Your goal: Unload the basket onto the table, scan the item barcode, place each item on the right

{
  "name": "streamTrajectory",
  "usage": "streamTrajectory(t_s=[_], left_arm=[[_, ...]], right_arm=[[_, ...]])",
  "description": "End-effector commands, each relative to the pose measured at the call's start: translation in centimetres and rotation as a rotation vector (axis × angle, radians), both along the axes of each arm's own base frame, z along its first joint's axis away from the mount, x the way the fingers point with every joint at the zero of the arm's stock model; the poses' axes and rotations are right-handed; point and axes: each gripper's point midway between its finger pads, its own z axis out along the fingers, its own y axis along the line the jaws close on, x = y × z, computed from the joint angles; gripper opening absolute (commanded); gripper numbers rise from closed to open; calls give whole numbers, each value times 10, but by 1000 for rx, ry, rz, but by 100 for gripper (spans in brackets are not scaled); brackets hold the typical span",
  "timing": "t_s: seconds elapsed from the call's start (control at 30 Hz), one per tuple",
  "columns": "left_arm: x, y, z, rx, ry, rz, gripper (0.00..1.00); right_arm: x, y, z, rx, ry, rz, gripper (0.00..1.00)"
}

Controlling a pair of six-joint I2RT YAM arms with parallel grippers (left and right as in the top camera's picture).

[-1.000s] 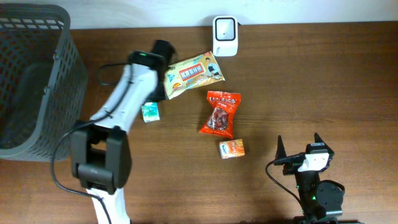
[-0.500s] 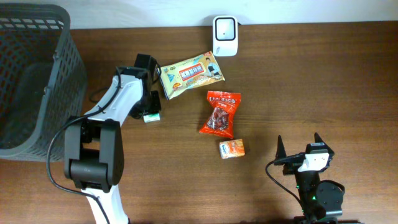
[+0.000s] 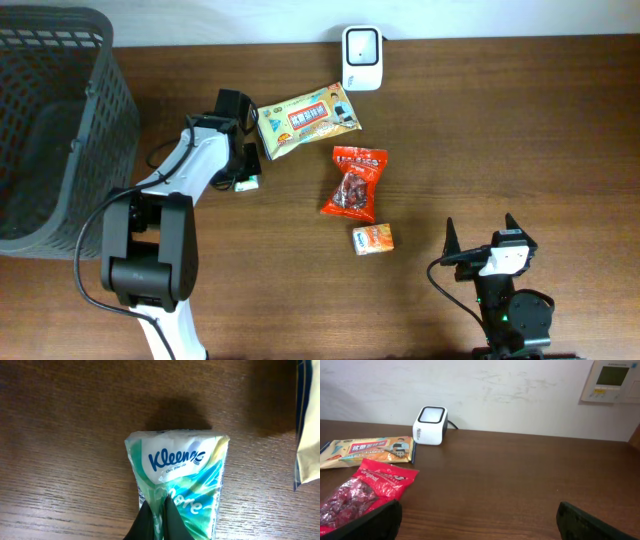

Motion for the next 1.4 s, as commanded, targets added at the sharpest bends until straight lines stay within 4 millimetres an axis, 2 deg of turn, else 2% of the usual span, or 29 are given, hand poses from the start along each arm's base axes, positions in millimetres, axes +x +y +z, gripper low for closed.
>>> streamTrajectory(t_s=[0.0,0.1,0.23,0.33,0.4,0.57,0.7,0.8,0.9,1.1,1.37], left_arm=[[-6,-1,-13,1,35,-40,0],[8,-4,5,8,3,-98,0],[34,-6,45,41,-74,-156,0],[55,7,78,228,-158,-152,0],[62,6,92,330,-194,-202,0],[65,-21,113,587,-244,-359,0],[61,-49,124,682,-293,-404,0],[53,-70,119,686,-295,-453,0],[41,-78,104,695,-266,-497,0],[14,-78,69,838,-240,-548,0],[-8,-80,36,856,-225,-594,0]], right_arm=[[0,-2,-4,0,6,-11,98],[0,-2,-4,0,6,-11,98],[0,-2,-4,0,6,-11,98],[0,-2,-4,0,6,-11,98],[0,-2,-4,0,6,-11,98],[0,-2,-4,0,6,-11,98],[0,-2,-4,0,6,-11,98],[0,-2,-4,0,6,-11,98],[0,-2,-4,0,6,-11,98],[0,-2,-4,0,6,-11,98],[0,-2,-4,0,6,-11,98]])
